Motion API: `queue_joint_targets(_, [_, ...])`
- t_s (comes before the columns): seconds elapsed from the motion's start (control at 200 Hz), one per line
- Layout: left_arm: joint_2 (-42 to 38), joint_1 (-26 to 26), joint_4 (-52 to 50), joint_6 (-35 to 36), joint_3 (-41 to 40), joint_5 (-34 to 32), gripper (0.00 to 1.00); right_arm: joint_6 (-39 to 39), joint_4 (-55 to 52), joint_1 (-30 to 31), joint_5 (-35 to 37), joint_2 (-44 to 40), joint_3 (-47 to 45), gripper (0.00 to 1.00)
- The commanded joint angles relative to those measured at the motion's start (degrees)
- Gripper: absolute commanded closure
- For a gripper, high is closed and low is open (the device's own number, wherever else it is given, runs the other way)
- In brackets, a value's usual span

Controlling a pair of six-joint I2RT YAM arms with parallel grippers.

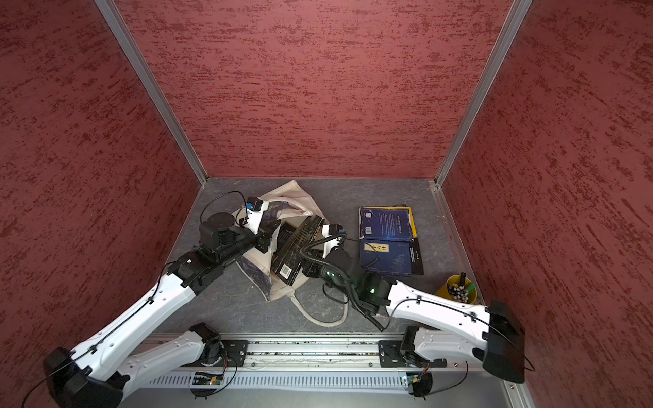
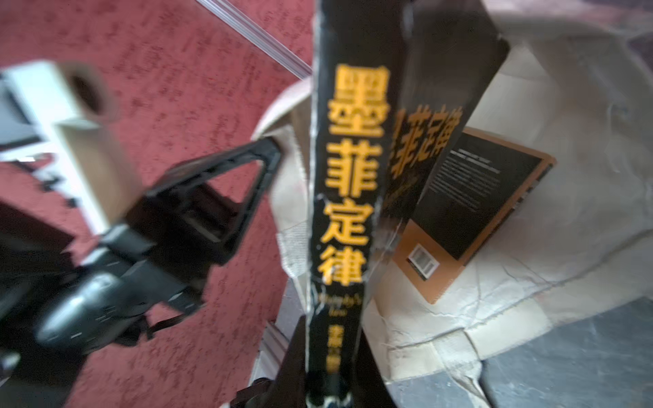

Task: Take out the books from the canvas bag
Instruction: Pick up the book from the canvas bag, then place the book on the book.

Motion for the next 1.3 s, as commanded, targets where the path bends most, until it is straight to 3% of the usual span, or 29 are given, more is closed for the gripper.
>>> queue_joint_targets(0.0, [0.1,0.5,1.5,-0.3,2.0,-0.5,1.00,-4.7,6.3,0.7,5.8,-6.0,1.9,1.00])
queue_joint_targets(0.17, [0.3,0.7,1.5,0.3,2.1,-0.2,1.00,-6.4,8.7,0.8,12.3,-11.9,-0.7,1.00])
queue_joint_targets(0.366, [0.4,0.6,1.1,1.2,2.1,0.0,1.00,-8.7,9.5,0.7,27.9,-15.6,-4.3,1.00])
queue_joint_targets(0.561, [0.2,0.6,0.9,1.6,1.9,0.2,1.00,-1.4,5.8,0.5,48.2,-22.5,-11.6,1.00])
queue_joint_targets(0.711, [0.2,0.7,0.9,1.6,2.0,0.3,1.00,3.8,4.2,-0.6,57.5,-29.7,-18.7,1.00])
queue_joint_targets(0.847, [0.2,0.7,0.9,1.6,2.0,0.4,1.00,6.4,1.3,-2.1,56.1,-30.3,-20.1,1.00])
queue_joint_targets(1.002, [0.2,0.6,1.0,1.6,1.9,0.4,1.00,13.5,-3.2,-5.6,49.5,-26.9,-21.8,1.00])
queue_joint_targets(1.177, [0.2,0.6,1.1,1.6,1.7,0.3,1.00,15.4,5.1,-14.9,34.0,-22.1,-27.1,1.00])
queue_joint_targets(1.293, [0.1,0.6,1.1,1.7,1.6,0.3,1.00,13.9,10.4,-17.2,32.1,-20.0,-29.0,1.00])
